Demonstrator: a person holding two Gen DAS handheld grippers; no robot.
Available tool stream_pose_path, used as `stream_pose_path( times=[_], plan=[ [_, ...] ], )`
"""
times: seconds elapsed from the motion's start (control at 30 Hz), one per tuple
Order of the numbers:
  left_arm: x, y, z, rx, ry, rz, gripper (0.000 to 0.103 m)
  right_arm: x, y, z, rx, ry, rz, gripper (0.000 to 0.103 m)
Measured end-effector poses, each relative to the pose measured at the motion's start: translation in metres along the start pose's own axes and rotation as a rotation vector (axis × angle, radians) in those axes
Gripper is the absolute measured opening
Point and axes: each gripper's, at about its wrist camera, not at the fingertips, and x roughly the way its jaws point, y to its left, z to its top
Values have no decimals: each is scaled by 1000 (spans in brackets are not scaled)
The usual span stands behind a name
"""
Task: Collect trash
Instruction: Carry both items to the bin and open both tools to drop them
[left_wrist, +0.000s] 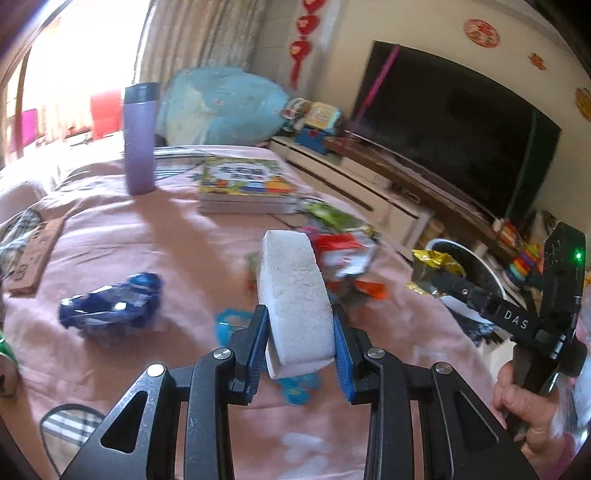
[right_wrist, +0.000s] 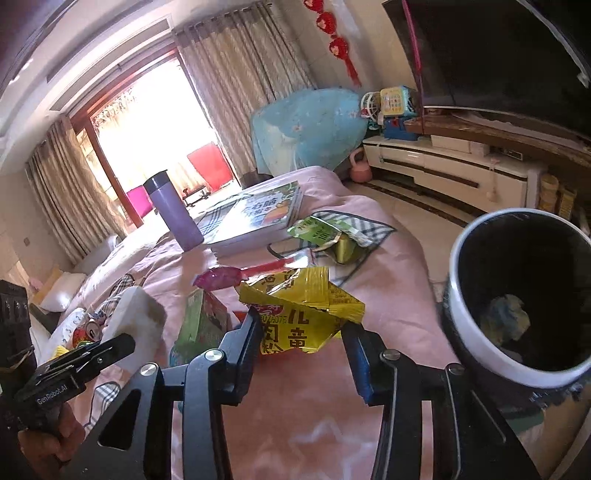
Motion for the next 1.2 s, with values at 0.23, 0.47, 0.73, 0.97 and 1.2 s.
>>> stream_pose_path(
  times=[0.23, 0.47, 0.73, 0.97, 1.2],
  plan=[
    [16, -29, 3, 55, 31, -68, 32, -30, -22, -8, 30, -16, -34, 43],
    [36, -60, 7, 119, 61, -118, 32, -57, -44, -7, 54, -49, -64, 43],
    [59, -94, 16, 182, 79, -166, 32, -78, -77, -5, 90, -76, -114, 43],
    [83, -117, 29, 227, 95, -183, 32, -89, -105, -2, 131, -96, -144, 43],
    [109, -151, 42, 265, 94, -212, 32, -88, -133, 5, 154, -76, -162, 43]
  ],
)
